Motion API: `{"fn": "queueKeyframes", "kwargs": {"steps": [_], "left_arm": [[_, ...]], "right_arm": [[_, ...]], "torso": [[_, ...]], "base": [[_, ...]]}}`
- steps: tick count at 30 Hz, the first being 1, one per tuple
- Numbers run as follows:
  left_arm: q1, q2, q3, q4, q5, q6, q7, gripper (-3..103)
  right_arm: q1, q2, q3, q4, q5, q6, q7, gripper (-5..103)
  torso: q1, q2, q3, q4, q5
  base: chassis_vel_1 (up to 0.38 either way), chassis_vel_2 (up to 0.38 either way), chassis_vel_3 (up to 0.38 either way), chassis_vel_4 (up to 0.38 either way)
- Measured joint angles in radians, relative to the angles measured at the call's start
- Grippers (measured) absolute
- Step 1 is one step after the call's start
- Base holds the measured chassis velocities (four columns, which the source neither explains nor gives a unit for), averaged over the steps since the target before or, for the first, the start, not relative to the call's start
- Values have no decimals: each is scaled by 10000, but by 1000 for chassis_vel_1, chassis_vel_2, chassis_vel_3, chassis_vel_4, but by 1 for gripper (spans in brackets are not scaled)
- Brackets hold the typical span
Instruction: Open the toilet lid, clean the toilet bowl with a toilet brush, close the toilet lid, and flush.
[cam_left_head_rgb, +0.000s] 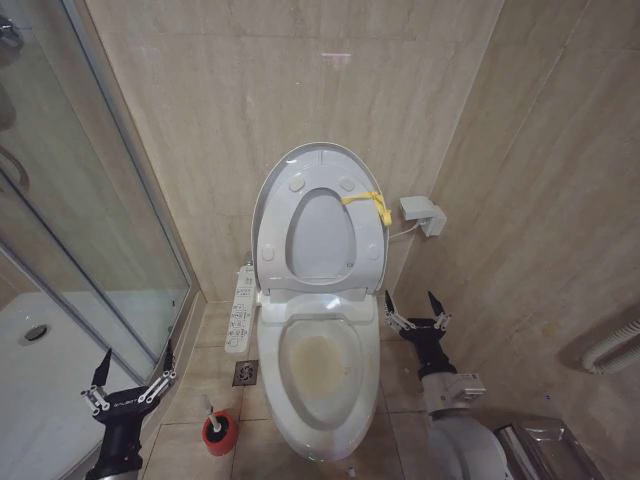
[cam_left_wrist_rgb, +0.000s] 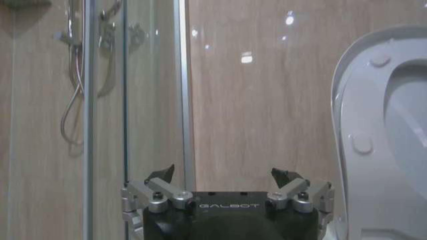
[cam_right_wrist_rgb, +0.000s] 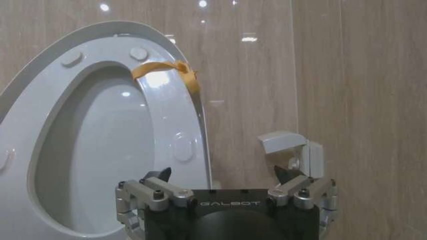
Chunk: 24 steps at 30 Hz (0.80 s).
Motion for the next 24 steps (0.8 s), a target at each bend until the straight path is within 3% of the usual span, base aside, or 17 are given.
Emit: {"fn": "queueKeyframes", "kwargs": {"steps": [3,9,14,19,24], "left_arm": [[-27,34,58,-192,-126,512,-20,98],[-47,35,255,-445,38,930,-27,100],[10,34,273,-468,374,904,64,100],[-8,128,-388,-71,583,364,764,100],[-130,162,-788,75,306,376,1347,100]], "right_arm": [[0,0,0,0,0,0,0,100],[0,0,0,0,0,0,0,100],[0,0,0,0,0,0,0,100],[0,-1,0,0,0,0,0,100],[1,0,0,0,0,0,0,100]], "torso": [[0,0,0,0,0],[0,0,0,0,1],[0,0,0,1,0],[0,0,0,1,0],[0,0,0,1,0]], "base": [[0,0,0,0],[0,0,0,0],[0,0,0,0],[0,0,0,0],[0,0,0,0]]}}
